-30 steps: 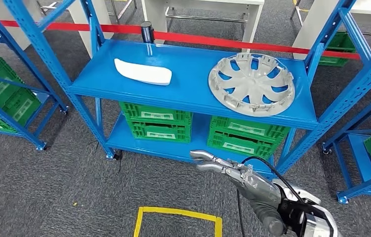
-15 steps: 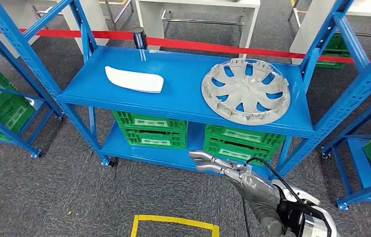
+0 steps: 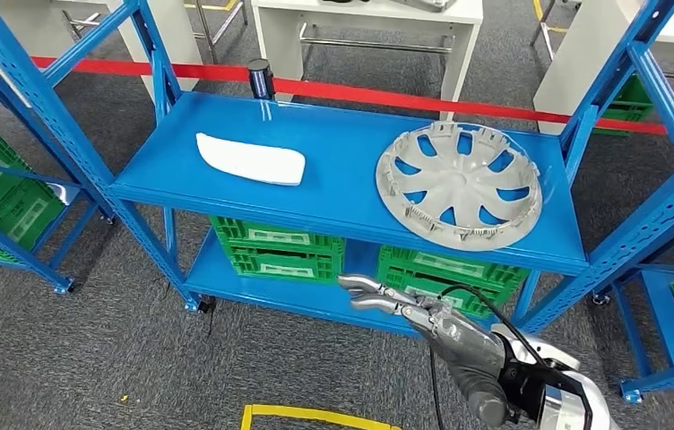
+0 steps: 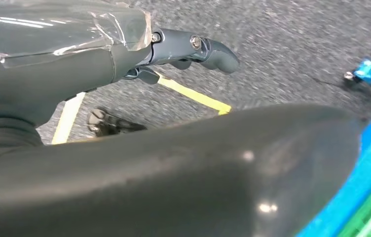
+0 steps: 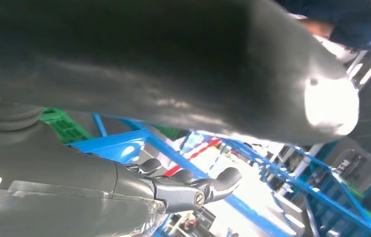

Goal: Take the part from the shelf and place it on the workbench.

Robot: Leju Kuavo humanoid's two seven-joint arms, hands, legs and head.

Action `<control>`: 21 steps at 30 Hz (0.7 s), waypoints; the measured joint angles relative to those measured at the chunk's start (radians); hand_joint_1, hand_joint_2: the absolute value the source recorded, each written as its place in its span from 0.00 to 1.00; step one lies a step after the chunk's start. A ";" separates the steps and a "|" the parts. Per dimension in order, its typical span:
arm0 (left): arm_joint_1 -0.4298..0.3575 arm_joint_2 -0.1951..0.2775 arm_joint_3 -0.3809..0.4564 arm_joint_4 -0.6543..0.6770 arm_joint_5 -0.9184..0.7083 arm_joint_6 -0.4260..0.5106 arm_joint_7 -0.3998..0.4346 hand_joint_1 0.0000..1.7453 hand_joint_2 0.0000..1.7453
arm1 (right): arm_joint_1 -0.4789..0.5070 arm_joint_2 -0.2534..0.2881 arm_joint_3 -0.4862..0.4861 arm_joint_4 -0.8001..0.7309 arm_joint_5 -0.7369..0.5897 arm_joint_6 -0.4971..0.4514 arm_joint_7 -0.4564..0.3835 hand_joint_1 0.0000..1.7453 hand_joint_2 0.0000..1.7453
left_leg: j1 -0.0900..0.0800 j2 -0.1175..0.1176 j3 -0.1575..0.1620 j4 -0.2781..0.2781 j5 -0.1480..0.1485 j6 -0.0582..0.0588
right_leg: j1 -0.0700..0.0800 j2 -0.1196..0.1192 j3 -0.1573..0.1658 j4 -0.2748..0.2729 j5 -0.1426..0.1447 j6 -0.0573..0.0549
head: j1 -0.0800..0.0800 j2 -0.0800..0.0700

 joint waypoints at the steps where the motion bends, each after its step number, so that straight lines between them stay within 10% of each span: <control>1: -0.002 0.000 -0.001 0.003 -0.001 0.000 -0.006 0.00 0.00 | -0.004 -0.002 0.002 0.003 0.002 0.000 0.001 0.00 0.00 | -0.001 0.000 0.000 0.003 -0.008 -0.005 | 0.003 0.000 0.003 -0.005 -0.001 -0.012 | 0.000 0.000; 5: -0.014 0.008 -0.002 0.030 -0.014 -0.001 -0.044 0.00 0.00 | -0.012 -0.009 0.008 0.007 0.005 -0.001 0.001 0.00 0.00 | 0.011 0.005 -0.021 0.062 -0.046 -0.027 | 0.000 0.005 0.015 -0.007 -0.012 -0.043 | -0.004 0.000; 8: -0.026 0.019 -0.002 0.074 -0.026 0.006 -0.076 0.00 0.00 | -0.019 -0.018 0.013 0.013 0.005 0.007 0.001 0.00 0.00 | 0.020 0.007 -0.138 0.260 -0.117 -0.044 | 0.000 0.005 0.029 -0.007 -0.025 -0.054 | -0.007 0.000; 10: -0.030 0.023 -0.001 0.100 -0.039 0.014 -0.086 0.00 0.00 | -0.025 -0.026 0.017 0.020 0.001 0.012 0.006 0.00 0.00 | 0.022 0.007 -0.191 0.312 -0.102 -0.047 | 0.001 0.007 0.042 -0.007 -0.037 -0.054 | -0.007 0.000; 14: -0.033 0.024 0.009 0.113 -0.076 0.015 -0.078 0.00 0.00 | -0.038 -0.038 0.026 0.026 -0.011 0.011 0.026 0.00 0.00 | 0.016 0.009 -0.116 0.076 0.056 -0.025 | 0.003 0.012 0.075 -0.009 -0.062 -0.044 | -0.006 0.000; 21: -0.037 0.018 0.019 0.115 -0.087 0.013 -0.073 0.00 0.00 | -0.047 -0.053 0.038 0.025 -0.013 0.009 0.033 0.00 0.00 | 0.013 0.009 -0.056 -0.010 0.071 0.011 | 0.003 0.009 0.042 0.070 -0.109 -0.020 | -0.002 0.000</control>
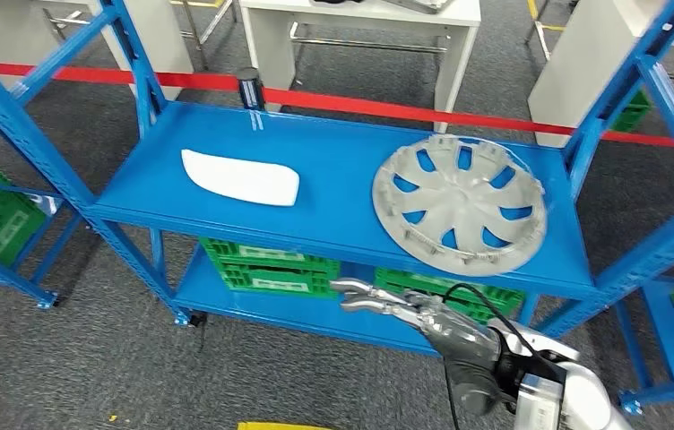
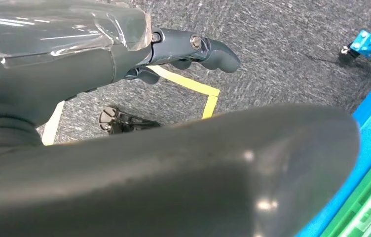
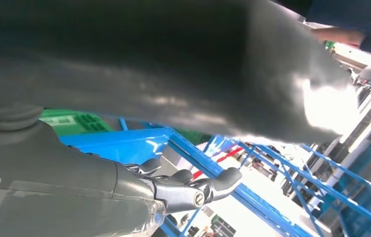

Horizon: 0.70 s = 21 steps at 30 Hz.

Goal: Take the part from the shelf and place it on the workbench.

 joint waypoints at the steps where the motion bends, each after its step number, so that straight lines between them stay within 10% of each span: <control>1: -0.001 -0.001 0.001 0.000 0.000 0.000 0.000 0.00 0.00 | -0.001 -0.003 0.001 0.000 0.000 0.000 0.000 0.00 0.00 | -0.002 0.000 0.005 -0.002 -0.003 0.004 | 0.000 0.000 -0.042 0.069 -0.022 -0.002 | 0.002 0.000; 4: -0.002 -0.005 0.003 0.002 0.000 0.000 0.000 0.00 0.00 | 0.000 -0.009 0.006 0.001 0.000 -0.001 0.000 0.00 0.00 | -0.005 -0.003 0.018 -0.001 -0.019 0.007 | 0.000 -0.001 -0.154 0.215 -0.043 0.007 | 0.001 0.000; 7: -0.002 -0.007 0.007 0.004 -0.007 0.000 0.006 0.00 0.00 | 0.000 -0.012 0.007 0.001 0.000 -0.002 0.001 0.00 0.00 | -0.006 -0.008 0.046 0.001 -0.043 -0.001 | -0.002 -0.003 -0.101 0.045 0.065 0.031 | 0.001 0.000; 9: -0.003 -0.009 0.012 0.005 -0.017 0.002 0.014 0.00 0.00 | 0.003 -0.015 0.007 0.001 0.004 -0.005 0.003 0.00 0.00 | -0.010 -0.010 0.056 0.007 -0.066 -0.011 | 0.000 -0.006 -0.050 -0.064 0.110 0.021 | 0.001 0.000; 13: -0.003 -0.012 0.023 0.003 -0.022 0.002 0.018 0.00 0.00 | 0.008 -0.015 0.013 0.001 0.017 -0.013 0.016 0.00 0.00 | -0.008 -0.008 0.060 0.020 -0.092 -0.031 | 0.003 -0.001 -0.031 -0.081 0.105 -0.018 | -0.001 0.000; 18: -0.003 -0.012 0.028 0.000 -0.017 -0.006 0.020 0.00 0.00 | -0.029 0.011 0.049 0.044 -0.053 -0.044 0.122 0.00 0.00 | 0.006 -0.002 -0.098 0.289 -0.187 -0.058 | -0.001 0.000 -0.007 -0.082 0.084 -0.038 | -0.005 0.000; 21: -0.001 -0.012 0.030 -0.003 -0.035 -0.018 0.016 0.00 0.00 | -0.058 0.038 0.077 0.102 -0.238 -0.041 0.245 0.00 0.00 | 0.007 -0.002 -0.125 0.248 -0.104 -0.054 | 0.002 0.004 0.015 -0.082 0.069 -0.036 | -0.006 0.000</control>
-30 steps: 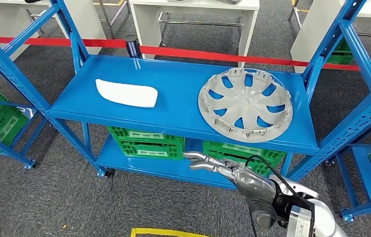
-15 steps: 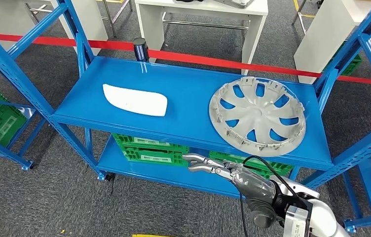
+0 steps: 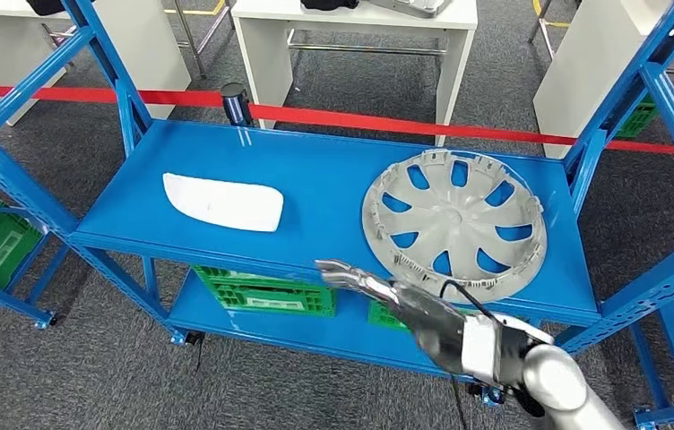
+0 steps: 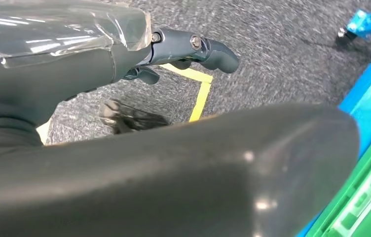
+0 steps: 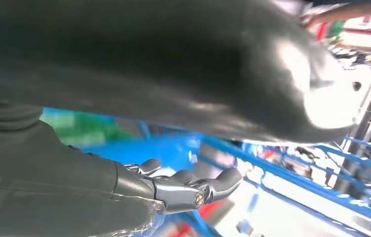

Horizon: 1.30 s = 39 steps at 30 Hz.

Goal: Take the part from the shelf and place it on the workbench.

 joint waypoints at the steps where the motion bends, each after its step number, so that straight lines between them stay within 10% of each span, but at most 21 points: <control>1: 0.000 0.000 0.002 -0.003 -0.013 -0.005 -0.005 0.00 0.00 | -0.007 0.006 0.008 0.017 -0.080 0.006 0.035 0.00 0.00 | -0.002 0.000 0.025 -0.076 0.052 0.008 | 0.000 0.001 0.007 -0.001 -0.006 0.002 | 0.000 0.000; 3: -0.001 0.001 0.012 -0.012 -0.041 -0.018 -0.018 0.00 0.00 | -0.017 0.012 0.023 0.050 -0.252 0.021 0.083 0.00 0.00 | -0.008 0.001 0.068 -0.191 0.112 0.022 | 0.005 0.001 0.018 -0.002 -0.016 0.008 | 0.001 0.000; 7: -0.005 0.002 0.040 -0.023 -0.073 -0.036 -0.035 0.00 0.00 | -0.020 0.018 0.036 0.080 -0.264 -0.041 0.069 0.00 1.00 | -0.016 0.001 0.089 -0.231 0.117 0.040 | 0.005 0.000 0.023 -0.007 -0.028 0.026 | 0.001 0.000; 13: 0.005 -0.001 0.039 -0.028 0.013 0.017 -0.014 0.00 0.00 | 0.017 0.010 -0.020 0.065 0.492 -0.263 0.074 0.00 1.00 | -0.010 -0.001 0.118 -0.258 0.118 0.058 | 0.002 -0.002 -0.141 0.280 -0.126 0.030 | 0.004 0.000; 17: 0.054 -0.004 -0.047 -0.047 0.144 0.059 0.034 0.00 0.00 | 0.101 0.011 -0.110 0.025 0.788 -0.283 0.104 0.00 1.00 | -0.012 -0.008 0.129 -0.244 0.096 0.045 | -0.007 -0.008 -0.070 0.086 -0.018 0.064 | 0.004 0.000; 23: 0.087 -0.005 -0.126 -0.076 0.161 0.063 0.043 0.00 0.00 | 0.202 0.024 -0.198 -0.039 1.051 -0.306 0.151 0.00 1.00 | -0.012 -0.009 0.118 -0.206 0.059 0.018 | -0.007 -0.010 -0.029 0.008 0.011 0.023 | 0.003 0.000; 27: 0.094 -0.004 -0.139 -0.083 0.132 0.052 0.027 0.00 0.00 | 0.267 0.045 -0.253 -0.089 1.204 -0.294 0.169 0.00 1.00 | -0.002 -0.002 0.012 0.019 -0.049 -0.003 | -0.008 -0.011 -0.022 0.008 0.007 0.009 | 0.000 0.000; 29: 0.094 -0.004 -0.137 -0.084 0.105 0.043 0.017 0.00 0.00 | 0.301 0.053 -0.277 -0.107 1.230 -0.266 0.171 0.00 1.00 | 0.000 0.000 -0.021 0.075 -0.052 -0.004 | -0.005 -0.010 -0.021 0.008 0.006 0.008 | 0.000 0.000; 34: 0.083 -0.001 -0.121 -0.087 0.039 0.022 -0.007 0.00 0.00 | 0.347 0.065 -0.303 -0.133 1.226 -0.208 0.176 0.00 1.00 | -0.010 0.003 0.108 -0.200 0.069 0.028 | 0.002 -0.004 -0.016 0.006 0.003 0.012 | 0.000 0.000; 39: 0.069 -0.001 -0.095 -0.088 -0.012 0.002 -0.032 0.00 0.00 | 0.353 0.078 -0.312 -0.128 1.199 -0.199 0.197 0.00 1.00 | -0.010 0.006 0.133 -0.244 0.086 0.050 | 0.003 -0.005 -0.030 0.034 -0.013 0.030 | 0.002 0.000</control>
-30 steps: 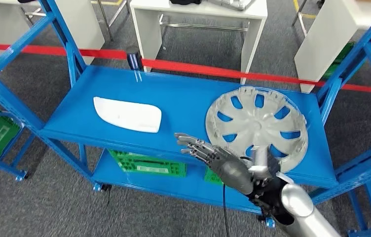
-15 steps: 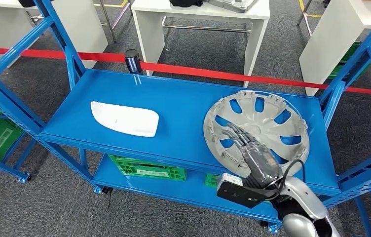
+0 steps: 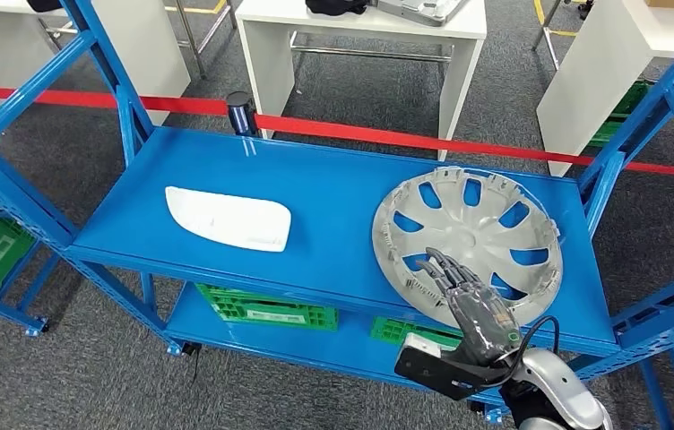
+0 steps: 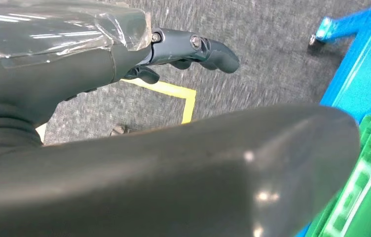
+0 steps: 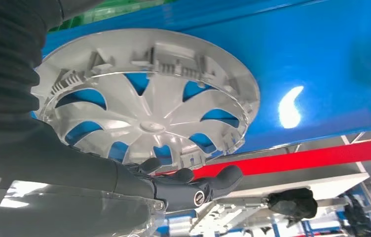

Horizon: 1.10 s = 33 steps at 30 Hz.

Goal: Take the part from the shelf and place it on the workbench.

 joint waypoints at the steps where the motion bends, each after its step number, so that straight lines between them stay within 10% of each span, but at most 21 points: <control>1: -0.004 0.000 0.007 0.000 -0.017 -0.006 -0.008 0.00 0.00 | -0.003 0.002 -0.006 0.005 -0.008 0.000 0.006 0.00 1.00 | 0.002 0.000 0.007 -0.008 0.006 0.003 | 0.000 -0.001 -0.021 0.046 -0.023 -0.002 | 0.001 0.000; 5: -0.021 -0.002 0.043 0.002 -0.084 -0.026 -0.039 0.00 0.00 | -0.020 0.014 -0.023 0.042 -0.007 -0.001 0.032 0.00 1.00 | 0.000 0.000 0.007 -0.010 0.008 0.006 | -0.003 -0.001 -0.126 0.260 -0.102 0.003 | 0.002 0.000; 8: -0.035 -0.002 0.069 0.007 -0.123 -0.033 -0.059 0.00 0.00 | -0.050 0.031 -0.034 0.070 0.020 -0.002 0.047 0.00 1.00 | 0.000 -0.001 0.007 -0.001 0.002 -0.002 | -0.012 -0.004 -0.047 0.095 -0.030 0.029 | 0.003 0.000; 10: -0.044 0.000 0.084 0.011 -0.146 -0.036 -0.071 0.00 0.00 | -0.075 0.043 -0.037 0.089 0.047 -0.001 0.056 0.00 1.00 | -0.004 -0.002 0.001 0.014 -0.007 -0.014 | -0.012 -0.004 0.008 -0.011 0.006 0.025 | 0.002 0.000; 15: -0.064 0.012 0.110 0.029 -0.190 -0.037 -0.100 0.00 0.00 | -0.132 0.071 -0.033 0.147 0.107 0.032 0.068 0.00 1.00 | 0.001 -0.001 -0.017 0.050 -0.030 -0.035 | -0.011 -0.002 0.012 -0.023 0.015 -0.008 | 0.000 0.000; 20: -0.079 0.030 0.130 0.068 -0.224 -0.027 -0.124 0.00 0.00 | -0.174 0.092 -0.002 0.209 0.141 0.076 0.071 0.00 1.00 | 0.008 -0.001 -0.151 0.320 -0.142 -0.053 | -0.010 -0.002 0.012 -0.023 0.015 -0.016 | -0.003 0.000; 25: -0.092 0.049 0.154 0.096 -0.246 -0.025 -0.132 0.00 0.00 | -0.194 0.097 0.031 0.245 0.129 0.120 0.073 0.00 1.00 | 0.004 -0.001 -0.038 0.063 -0.007 -0.031 | -0.003 0.002 0.017 -0.025 0.013 -0.014 | -0.002 0.000; 30: -0.102 0.062 0.173 0.119 -0.259 -0.018 -0.139 0.00 0.00 | -0.205 0.095 0.049 0.270 0.096 0.140 0.078 0.00 1.00 | -0.001 0.000 -0.017 0.012 0.007 -0.010 | -0.001 0.000 0.009 -0.017 0.005 0.005 | -0.001 0.000; 33: -0.108 0.066 0.183 0.139 -0.266 -0.012 -0.145 0.00 0.00 | -0.214 0.089 0.054 0.288 0.081 0.148 0.085 0.00 1.00 | 0.001 0.000 -0.009 -0.003 0.016 0.001 | -0.001 0.000 -0.069 0.143 -0.067 -0.003 | 0.001 0.000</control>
